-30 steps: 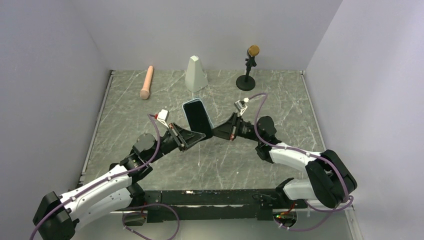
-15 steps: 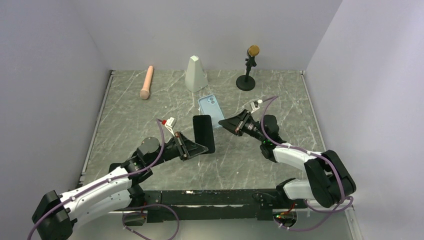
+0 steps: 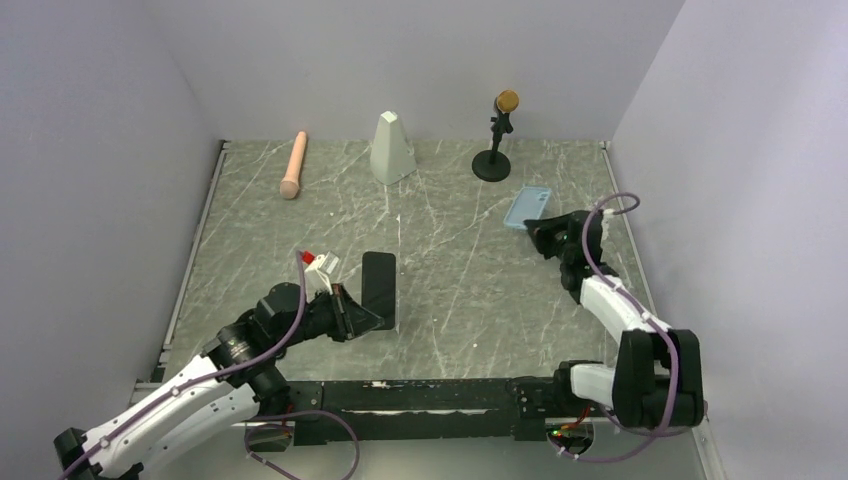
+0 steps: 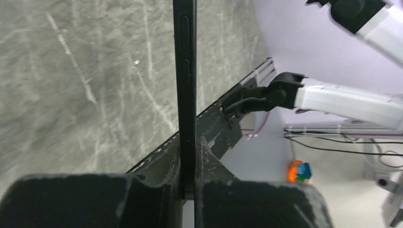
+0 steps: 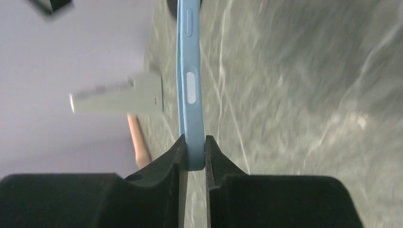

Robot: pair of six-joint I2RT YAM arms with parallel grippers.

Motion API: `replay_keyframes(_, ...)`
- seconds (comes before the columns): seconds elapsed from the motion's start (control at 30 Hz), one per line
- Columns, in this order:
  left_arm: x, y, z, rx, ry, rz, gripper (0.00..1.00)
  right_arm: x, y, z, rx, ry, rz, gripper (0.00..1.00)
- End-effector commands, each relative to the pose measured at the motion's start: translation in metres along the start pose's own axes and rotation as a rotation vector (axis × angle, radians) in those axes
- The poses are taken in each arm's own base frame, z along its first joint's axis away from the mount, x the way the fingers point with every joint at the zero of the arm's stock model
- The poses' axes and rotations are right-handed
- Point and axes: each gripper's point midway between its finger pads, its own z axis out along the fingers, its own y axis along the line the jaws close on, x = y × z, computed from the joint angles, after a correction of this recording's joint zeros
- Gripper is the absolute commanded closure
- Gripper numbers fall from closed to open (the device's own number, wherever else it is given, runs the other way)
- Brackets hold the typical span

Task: Take the phone out of the phone case
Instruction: Place the phone case at the center of the board.

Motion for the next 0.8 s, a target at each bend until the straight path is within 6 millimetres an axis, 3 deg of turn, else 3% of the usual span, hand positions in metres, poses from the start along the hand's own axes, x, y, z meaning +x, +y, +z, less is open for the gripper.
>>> replay_keyframes(0.0, -0.016, -0.002, -0.022, -0.063, -0.039, 0.125, 1.00, -0.081, 0.013, 0.021, 0.066, -0.272, 0.070, 1.00)
replay_keyframes(0.17, -0.013, -0.009, -0.028, -0.036, -0.028, 0.126, 1.00, -0.129, 0.020, 0.074, 0.133, -0.366, 0.049, 1.00)
replay_keyframes(0.3, -0.011, -0.012, -0.030, -0.006, -0.026, 0.112, 1.00, -0.147, 0.027, 0.110, 0.113, -0.369, 0.050, 1.00)
replay_keyframes(0.33, -0.011, -0.013, -0.030, 0.000, -0.031, 0.110, 1.00, -0.148, 0.029, 0.115, 0.104, -0.364, 0.045, 0.94)
replay_keyframes(0.37, -0.011, -0.013, -0.030, 0.001, -0.034, 0.109, 1.00, -0.148, 0.028, 0.121, 0.101, -0.354, 0.045, 0.76)
replay_keyframes(0.43, -0.011, -0.012, -0.030, 0.000, -0.038, 0.112, 1.00, -0.131, 0.015, 0.135, 0.122, -0.271, 0.066, 0.26)
replay_keyframes(0.47, -0.011, -0.011, -0.029, -0.003, -0.039, 0.113, 1.00, -0.113, 0.003, 0.140, 0.145, -0.197, 0.082, 0.13)
replay_keyframes(0.53, -0.011, -0.010, -0.026, -0.007, -0.034, 0.121, 1.00, -0.074, -0.013, 0.133, 0.149, -0.081, 0.092, 0.02)
replay_keyframes(0.6, -0.011, -0.008, -0.023, -0.018, -0.023, 0.125, 1.00, -0.046, -0.022, 0.108, 0.132, -0.047, 0.054, 0.00)
replay_keyframes(0.77, -0.007, -0.004, -0.014, -0.032, 0.012, 0.139, 1.00, -0.009, -0.029, 0.041, 0.178, 0.012, -0.193, 0.00)
